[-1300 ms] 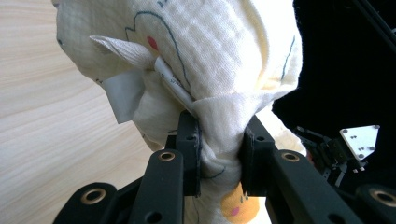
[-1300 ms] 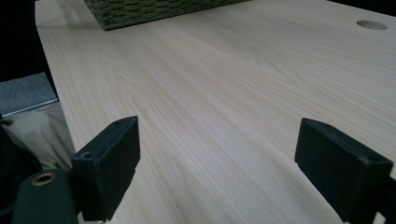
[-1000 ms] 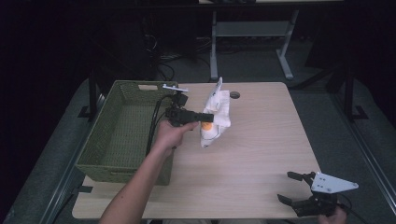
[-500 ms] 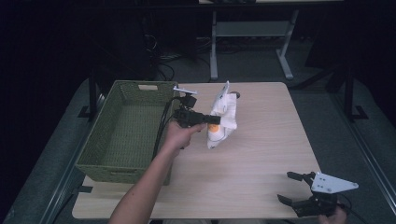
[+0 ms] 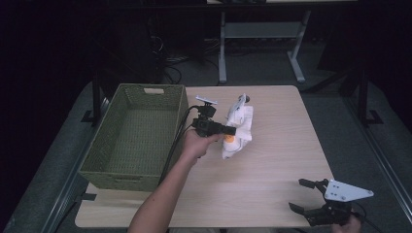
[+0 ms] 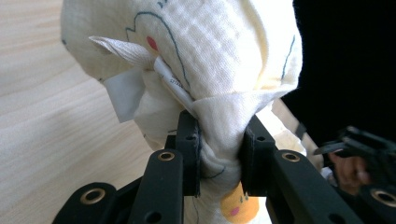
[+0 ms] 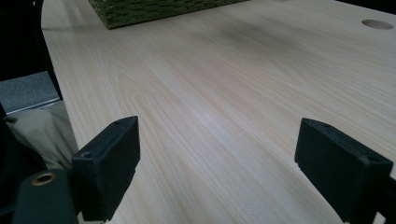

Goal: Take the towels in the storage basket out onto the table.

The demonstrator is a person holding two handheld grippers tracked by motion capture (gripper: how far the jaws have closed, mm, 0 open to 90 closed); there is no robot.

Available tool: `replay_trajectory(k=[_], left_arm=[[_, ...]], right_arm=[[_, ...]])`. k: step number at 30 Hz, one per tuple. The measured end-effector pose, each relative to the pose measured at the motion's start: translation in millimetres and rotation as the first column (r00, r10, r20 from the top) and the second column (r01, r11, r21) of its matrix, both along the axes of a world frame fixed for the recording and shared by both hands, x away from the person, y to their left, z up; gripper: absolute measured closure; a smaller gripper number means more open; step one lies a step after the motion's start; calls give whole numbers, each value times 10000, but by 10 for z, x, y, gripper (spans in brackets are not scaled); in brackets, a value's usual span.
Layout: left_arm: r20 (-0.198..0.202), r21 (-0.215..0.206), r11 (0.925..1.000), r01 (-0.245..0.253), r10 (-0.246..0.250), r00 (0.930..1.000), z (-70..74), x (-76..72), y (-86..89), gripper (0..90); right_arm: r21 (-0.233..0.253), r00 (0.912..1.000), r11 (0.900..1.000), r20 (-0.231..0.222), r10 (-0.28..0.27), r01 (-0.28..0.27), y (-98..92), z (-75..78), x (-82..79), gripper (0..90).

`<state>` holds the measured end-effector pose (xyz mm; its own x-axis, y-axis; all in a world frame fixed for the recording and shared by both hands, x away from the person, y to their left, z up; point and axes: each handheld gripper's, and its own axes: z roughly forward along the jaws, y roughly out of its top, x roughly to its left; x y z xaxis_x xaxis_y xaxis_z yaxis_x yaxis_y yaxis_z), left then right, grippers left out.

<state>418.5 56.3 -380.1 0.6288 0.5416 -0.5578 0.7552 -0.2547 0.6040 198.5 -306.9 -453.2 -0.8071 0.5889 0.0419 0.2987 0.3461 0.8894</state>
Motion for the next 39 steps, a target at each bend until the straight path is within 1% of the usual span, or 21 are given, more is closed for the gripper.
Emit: replay_trajectory(k=[3,5,8,11,13,14,15,16,18,20,21,23,25,26,27,29,30,33,36,38,39], left_arm=[[60,116,9999,-64,63,10000,-28,-3,-51,731],[205,334,9994,21,-28,9998,-50,-6,-76,730],[100,382,9992,-81,77,9999,-88,-5,-108,727],[245,579,9981,-212,199,9995,-115,-19,-155,724],[256,611,9978,-250,235,9994,-127,-21,-174,725],[188,582,9978,-311,301,9994,-148,-21,-189,727],[74,710,9970,-311,307,9995,-193,-27,-215,728],[74,710,9970,-311,307,9995,-193,-27,-215,728],[159,1014,9945,-265,250,9996,-240,-34,-248,728],[163,1075,9938,-291,275,9995,-302,-35,-279,727],[163,1075,9938,-291,275,9995,-302,-35,-279,727],[278,1381,9898,-357,322,9991,-348,-40,-312,720],[333,1492,9880,-408,362,9988,-362,-42,-324,710],[483,1616,9857,-476,403,9980,-373,-51,-335,701],[471,1838,9817,-496,416,9980,-399,-53,-345,693],[510,1877,9808,-533,445,9977,-410,-55,-348,690],[529,1938,9789,-644,551,9971,-427,-64,-351,673],[471,1966,9783,-658,576,9972,-442,-74,-367,654],[606,1984,9777,-694,584,9965,-439,-90,-391,632],[731,2062,9759,-717,577,9957,-439,-97,-396,589],[873,2151,9733,-802,626,9942,-439,-103,-398,517]], right_arm=[[27,10000,10000,-29,-12,12,4,0,2,138],[55,10000,10000,-60,-1,2,2,1,5,138],[89,10000,10000,-16,29,-29,-2,2,7,138],[87,10000,10000,2,25,-25,-2,3,6,138],[85,10000,10000,21,29,-29,-3,3,5,138],[105,10000,9999,14,33,-34,-3,4,4,138],[106,10000,9999,-18,67,-66,-8,7,3,138],[106,10000,9999,-18,67,-66,-8,7,3,138],[166,10000,9998,-43,64,-64,-18,11,-1,138],[165,10000,9999,-10,39,-39,-27,8,3,138],[165,10000,9999,-10,39,-39,-27,8,3,138],[129,10000,9999,-17,26,-26,-23,11,5,138],[137,10000,9999,-19,9,-9,-21,13,3,138],[171,10000,9999,-28,-23,23,-21,16,1,138],[180,10000,9998,-13,-41,41,-21,17,-1,138],[183,10000,9998,-9,-59,60,-21,18,-4,138],[170,10000,9998,-3,-58,58,-19,21,-4,138],[177,10000,9998,40,-44,43,-14,26,-3,138],[135,10000,9999,54,-7,6,-5,24,1,138],[140,10000,9999,60,-22,21,-8,24,0,138],[177,10000,9998,51,-37,36,-15,26,-3,138]])
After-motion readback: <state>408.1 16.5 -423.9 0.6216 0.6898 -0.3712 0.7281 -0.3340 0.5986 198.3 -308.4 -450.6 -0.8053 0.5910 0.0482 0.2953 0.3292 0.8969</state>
